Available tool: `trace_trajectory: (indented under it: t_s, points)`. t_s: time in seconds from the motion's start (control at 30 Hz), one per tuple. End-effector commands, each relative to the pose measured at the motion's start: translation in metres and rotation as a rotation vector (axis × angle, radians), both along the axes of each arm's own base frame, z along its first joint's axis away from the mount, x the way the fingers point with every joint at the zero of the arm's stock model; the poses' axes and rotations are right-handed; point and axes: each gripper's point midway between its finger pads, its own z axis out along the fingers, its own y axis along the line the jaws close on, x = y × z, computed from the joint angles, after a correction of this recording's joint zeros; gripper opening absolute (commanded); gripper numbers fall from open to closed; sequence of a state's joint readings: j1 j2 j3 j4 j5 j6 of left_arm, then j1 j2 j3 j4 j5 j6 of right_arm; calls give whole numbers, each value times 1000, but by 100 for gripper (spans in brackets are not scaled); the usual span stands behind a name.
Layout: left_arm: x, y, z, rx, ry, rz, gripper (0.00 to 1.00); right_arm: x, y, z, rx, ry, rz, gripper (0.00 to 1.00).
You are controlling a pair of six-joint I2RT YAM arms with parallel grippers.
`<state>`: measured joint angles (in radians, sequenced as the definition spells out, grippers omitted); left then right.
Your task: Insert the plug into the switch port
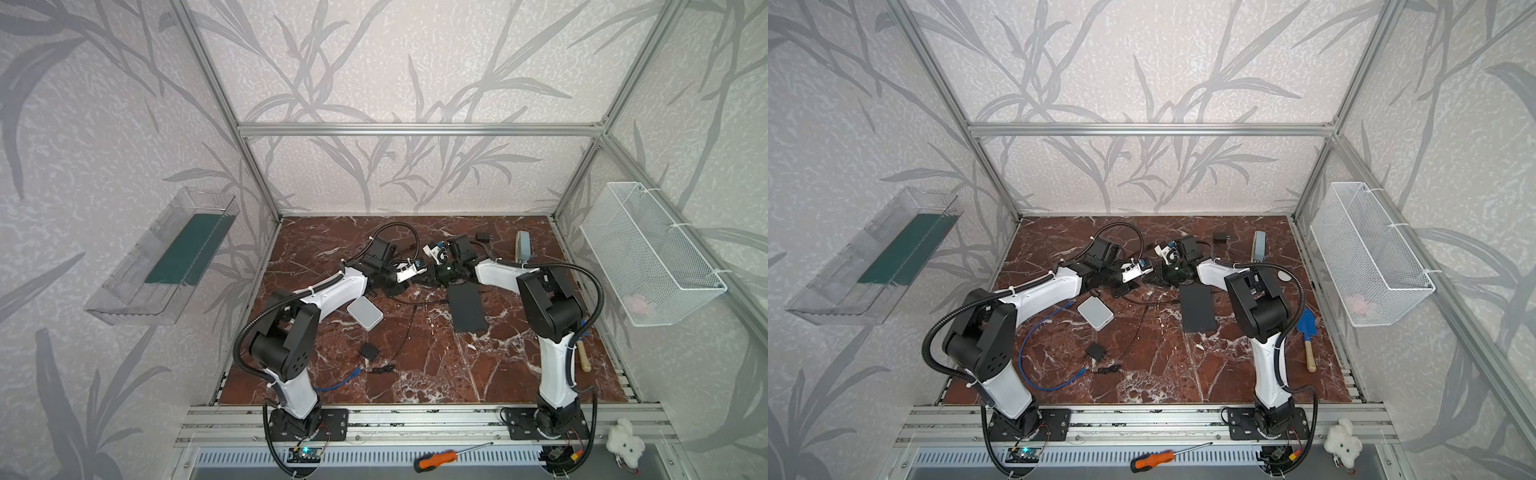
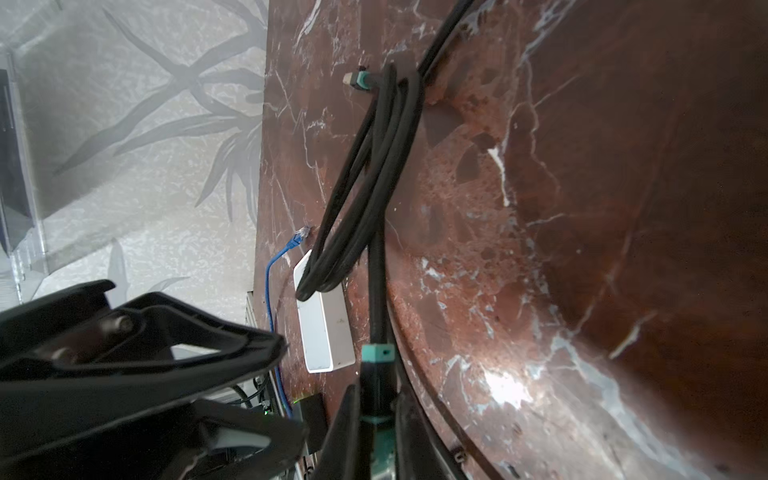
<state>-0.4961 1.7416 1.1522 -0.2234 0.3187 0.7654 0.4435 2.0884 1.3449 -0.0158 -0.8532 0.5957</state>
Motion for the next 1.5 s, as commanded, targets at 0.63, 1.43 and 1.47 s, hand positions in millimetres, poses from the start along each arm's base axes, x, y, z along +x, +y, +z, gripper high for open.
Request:
trace_trajectory:
  t_s: [0.63,1.43,1.47]
  points:
    - [33,-4,-40,177,-260,-76,41,-15,5,16,126,172,84,2]
    - [27,-40,-41,41,-227,-101,30,-13,12,32,248,271,81,3]
    - [27,-42,-41,40,-229,-104,30,-13,12,33,252,271,85,3]
